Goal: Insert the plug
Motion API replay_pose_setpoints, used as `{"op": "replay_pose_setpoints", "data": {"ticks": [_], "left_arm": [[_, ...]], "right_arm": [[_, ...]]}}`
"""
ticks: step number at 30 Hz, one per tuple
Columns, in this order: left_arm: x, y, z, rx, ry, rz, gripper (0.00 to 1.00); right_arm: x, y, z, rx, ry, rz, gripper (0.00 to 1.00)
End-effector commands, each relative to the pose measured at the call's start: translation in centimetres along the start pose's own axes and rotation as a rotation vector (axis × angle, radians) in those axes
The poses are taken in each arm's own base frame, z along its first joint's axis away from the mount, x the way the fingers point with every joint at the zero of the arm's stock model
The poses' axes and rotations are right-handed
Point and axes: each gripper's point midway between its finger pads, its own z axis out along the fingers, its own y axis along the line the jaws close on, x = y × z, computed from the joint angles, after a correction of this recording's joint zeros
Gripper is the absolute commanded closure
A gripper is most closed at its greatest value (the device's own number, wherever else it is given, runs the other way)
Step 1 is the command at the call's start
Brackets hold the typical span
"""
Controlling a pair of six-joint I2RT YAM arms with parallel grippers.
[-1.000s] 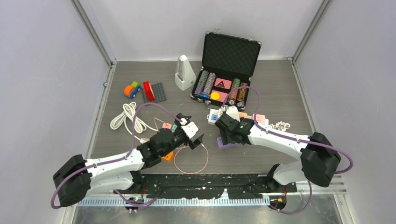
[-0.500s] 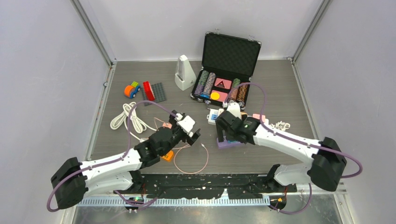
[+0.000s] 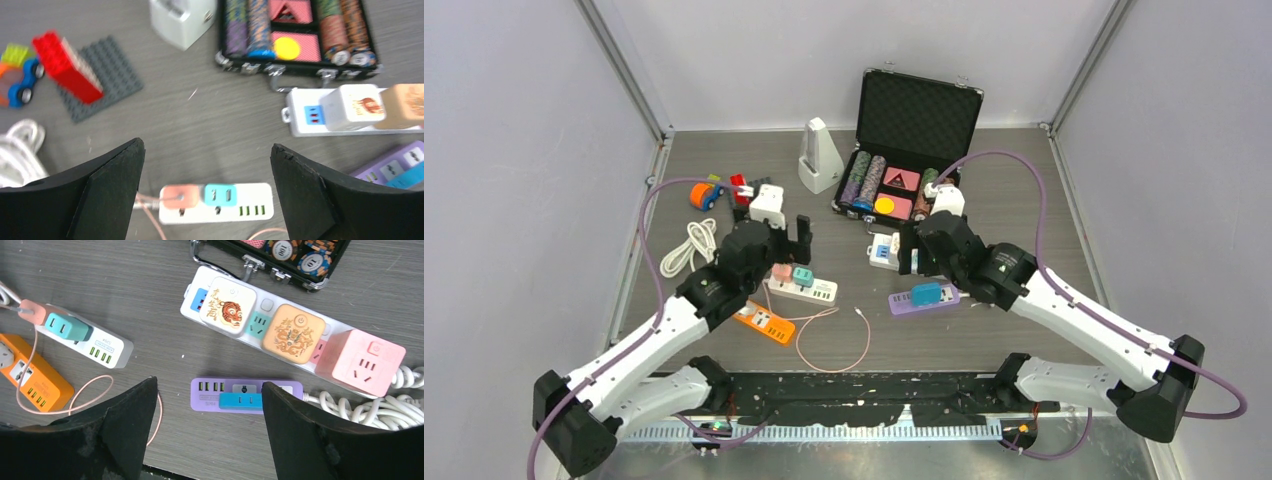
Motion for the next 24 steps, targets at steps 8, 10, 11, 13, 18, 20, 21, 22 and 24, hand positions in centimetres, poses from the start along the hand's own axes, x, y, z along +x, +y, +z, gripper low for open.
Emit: {"op": "replay_pose_setpoints", "data": {"ticks": [8, 10, 11, 13, 18, 20, 21, 22, 24], "left_arm": [[7.9, 8.0, -6.9, -0.302, 0.343, -0.247, 0.06], [8.7, 9.0, -8.8, -0.352, 0.357, -0.269, 0.05], [8.6, 9.2, -9.3, -0.36, 0.344, -0.284, 0.04], [8.6, 9.5, -10.7, -0.373, 0.329, -0.306, 0.04], [6.5, 9.8, -13.9, -0.346, 0.231, -0.35, 0.03], [5.6, 10.0, -15.5, -0.331, 0.182, -0.37, 0.02], [5.1, 10.0, -16.3, -0.316, 0.156, -0.378, 0.01], [4.6, 10.0, -17.1, -0.299, 0.131, -0.38, 0.0], [3.7, 10.0, -18.8, -0.257, 0.07, -0.375, 0.01]], "right_arm": [[0.5, 3.0, 0.4, -0.193, -0.024, -0.032, 0.22], [0.6, 3.0, 0.5, -0.194, -0.029, -0.041, 0.2], [0.4, 2.9, 0.5, -0.189, -0.036, -0.041, 0.18], [0.1, 2.3, 0.5, -0.161, -0.052, -0.04, 0.17], [-1.6, -0.7, -0.8, -0.06, -0.145, -0.007, 0.15], [-2.4, -2.4, -1.9, -0.004, -0.2, 0.017, 0.13], [-3.1, -3.6, -3.1, 0.025, -0.245, 0.037, 0.12], [-3.5, -4.3, -3.7, 0.043, -0.269, 0.049, 0.11], [-4.4, -6.5, -6.0, 0.089, -0.343, 0.081, 0.1]]}}
